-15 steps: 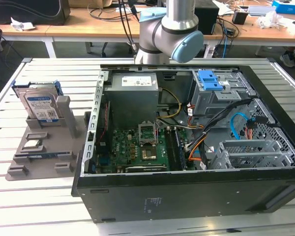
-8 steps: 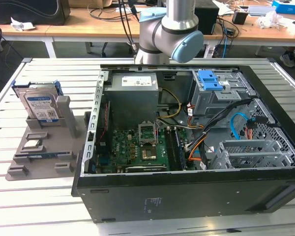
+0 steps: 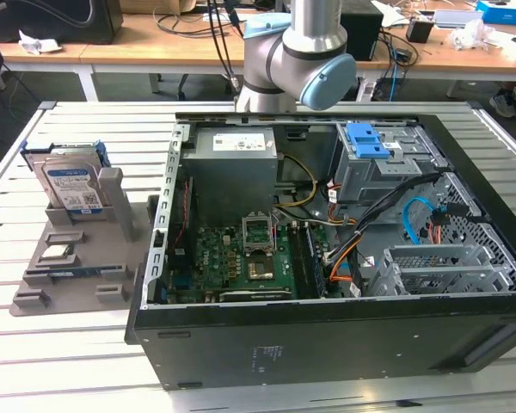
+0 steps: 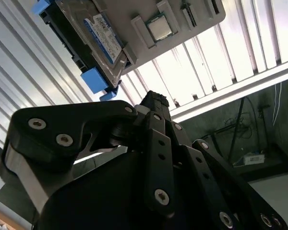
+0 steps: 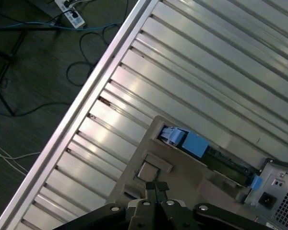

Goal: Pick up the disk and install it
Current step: 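Pick up the disk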

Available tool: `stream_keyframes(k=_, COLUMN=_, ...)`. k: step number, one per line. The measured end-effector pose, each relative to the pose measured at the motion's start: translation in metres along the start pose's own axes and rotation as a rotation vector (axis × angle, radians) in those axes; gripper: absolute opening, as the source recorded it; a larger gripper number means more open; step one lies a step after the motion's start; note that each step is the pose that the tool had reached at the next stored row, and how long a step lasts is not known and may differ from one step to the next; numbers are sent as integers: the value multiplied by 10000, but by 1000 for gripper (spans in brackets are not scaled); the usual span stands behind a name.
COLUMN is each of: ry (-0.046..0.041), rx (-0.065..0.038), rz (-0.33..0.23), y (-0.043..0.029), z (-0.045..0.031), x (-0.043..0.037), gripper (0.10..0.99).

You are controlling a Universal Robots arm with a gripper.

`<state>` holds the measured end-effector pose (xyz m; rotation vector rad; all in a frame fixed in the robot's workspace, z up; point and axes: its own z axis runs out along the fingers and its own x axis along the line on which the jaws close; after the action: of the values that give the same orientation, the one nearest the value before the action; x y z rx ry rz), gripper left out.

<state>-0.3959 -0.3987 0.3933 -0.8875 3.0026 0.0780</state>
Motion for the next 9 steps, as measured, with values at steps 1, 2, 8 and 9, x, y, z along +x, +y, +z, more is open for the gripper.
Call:
stream_keyframes(k=1, ry=6, rx=-4, rz=-145, y=0, z=0, x=0, gripper=106)
stream_keyframes(k=2, ry=12, rx=-7, rz=-268, y=0, z=0, x=0, gripper=106)
stream_keyframes(k=8, ry=58, rx=-30, rz=-1273, y=0, z=0, x=0, gripper=106)
stream_keyframes(k=9, ry=64, rx=-33, rz=-1415, y=0, z=0, x=0, gripper=106)
